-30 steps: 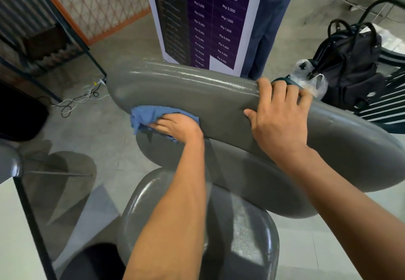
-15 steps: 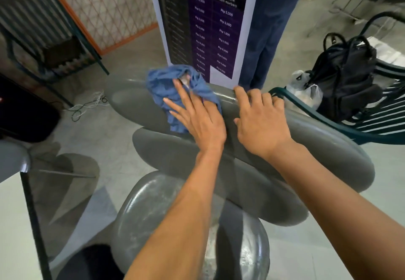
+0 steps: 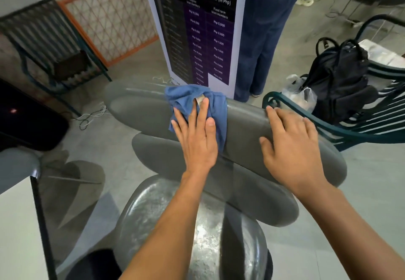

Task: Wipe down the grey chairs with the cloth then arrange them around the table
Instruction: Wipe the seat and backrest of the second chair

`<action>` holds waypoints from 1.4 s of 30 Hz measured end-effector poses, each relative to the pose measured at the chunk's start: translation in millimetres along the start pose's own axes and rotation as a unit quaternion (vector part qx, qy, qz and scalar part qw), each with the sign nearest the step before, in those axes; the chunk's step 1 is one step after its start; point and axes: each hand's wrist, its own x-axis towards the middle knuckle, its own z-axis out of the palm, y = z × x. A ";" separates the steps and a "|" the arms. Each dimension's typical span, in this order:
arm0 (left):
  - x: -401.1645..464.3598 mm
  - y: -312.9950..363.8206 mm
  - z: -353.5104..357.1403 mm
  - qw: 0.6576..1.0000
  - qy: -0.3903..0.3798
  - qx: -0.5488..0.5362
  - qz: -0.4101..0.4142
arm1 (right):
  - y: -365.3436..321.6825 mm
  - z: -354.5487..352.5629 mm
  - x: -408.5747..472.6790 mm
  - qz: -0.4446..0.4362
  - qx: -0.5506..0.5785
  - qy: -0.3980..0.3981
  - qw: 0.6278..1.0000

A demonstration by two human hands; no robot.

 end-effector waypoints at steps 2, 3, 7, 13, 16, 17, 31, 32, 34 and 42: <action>11.7 3.1 -12.7 0.999 -0.019 0.014 -0.029 | -8.8 -2.2 1.1 0.018 0.021 0.004 1.000; 16.7 4.5 -18.7 0.999 -0.030 0.023 -0.035 | -15.6 -3.4 1.5 0.017 0.035 0.009 0.999; 22.9 3.7 -41.7 0.996 -0.054 0.067 -0.014 | -66.3 -1.3 2.9 -0.068 0.086 0.010 0.994; 57.3 -26.6 -82.8 0.997 -0.020 0.034 0.062 | -139.5 38.4 31.0 -0.107 0.020 -0.037 0.993; 68.9 -52.4 -97.6 0.995 -0.020 0.012 0.097 | -151.4 62.1 48.0 -0.071 -0.076 -0.026 0.994; 71.4 -62.5 -100.3 0.995 -0.013 -0.005 0.094 | -154.3 68.3 52.3 -0.059 -0.092 -0.018 0.994; 86.5 -116.5 -95.2 0.987 -0.066 0.133 0.056 | -109.5 63.3 63.0 0.005 -0.143 0.074 0.987; 85.3 -113.8 -93.1 0.988 -0.062 0.135 0.053 | -97.9 59.9 54.4 0.019 -0.148 0.077 0.986; 83.8 -108.5 -88.7 0.989 -0.049 0.135 0.035 | -76.1 51.2 35.7 0.048 -0.155 0.082 0.983; 68.1 -43.3 -53.6 0.978 -0.081 0.134 0.140 | -108.1 52.3 54.5 0.092 -0.184 0.043 0.978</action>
